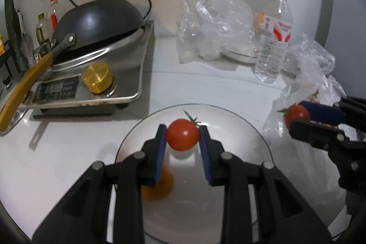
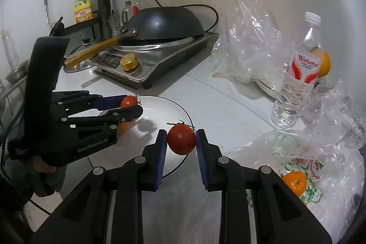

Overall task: Organize fruits
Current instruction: 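Carry both held tomatoes over the white plate, then lower both tomatoes onto the plate and open both grippers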

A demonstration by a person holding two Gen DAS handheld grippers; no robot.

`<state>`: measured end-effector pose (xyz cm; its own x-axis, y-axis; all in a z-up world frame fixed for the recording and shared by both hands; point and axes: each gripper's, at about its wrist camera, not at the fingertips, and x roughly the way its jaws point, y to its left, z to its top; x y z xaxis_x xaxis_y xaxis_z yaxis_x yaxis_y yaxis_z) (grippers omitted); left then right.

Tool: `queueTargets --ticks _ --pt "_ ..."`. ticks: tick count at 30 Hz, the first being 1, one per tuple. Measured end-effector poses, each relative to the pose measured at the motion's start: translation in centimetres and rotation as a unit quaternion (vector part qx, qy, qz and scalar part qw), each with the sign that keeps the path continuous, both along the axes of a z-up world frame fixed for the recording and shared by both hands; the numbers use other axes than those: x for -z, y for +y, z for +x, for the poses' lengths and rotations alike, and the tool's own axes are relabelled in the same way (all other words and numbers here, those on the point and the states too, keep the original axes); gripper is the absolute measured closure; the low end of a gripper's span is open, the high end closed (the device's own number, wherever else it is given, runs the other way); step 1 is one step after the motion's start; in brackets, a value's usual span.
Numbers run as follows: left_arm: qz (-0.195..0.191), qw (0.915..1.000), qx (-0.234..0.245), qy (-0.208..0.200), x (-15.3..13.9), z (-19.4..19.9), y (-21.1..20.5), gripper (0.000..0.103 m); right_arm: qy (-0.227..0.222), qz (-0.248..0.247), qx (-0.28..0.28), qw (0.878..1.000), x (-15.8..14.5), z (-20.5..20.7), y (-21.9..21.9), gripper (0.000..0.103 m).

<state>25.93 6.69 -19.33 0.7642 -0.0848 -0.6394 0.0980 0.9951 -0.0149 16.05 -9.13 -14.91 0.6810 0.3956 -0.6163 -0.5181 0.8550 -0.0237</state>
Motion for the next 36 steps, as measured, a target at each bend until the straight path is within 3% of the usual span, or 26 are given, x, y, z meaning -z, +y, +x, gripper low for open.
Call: queueTargets --ticks 20,36 --pt "-0.008 0.9984 -0.003 0.055 2.2 4.0 0.7 0.073 0.028 0.000 0.001 1.000 1.1 4.7 2.1 0.075" --pt "-0.037 0.9984 0.000 0.042 1.1 3.1 2.7 0.072 0.041 -0.023 0.007 0.999 2.0 6.6 4.4 0.075"
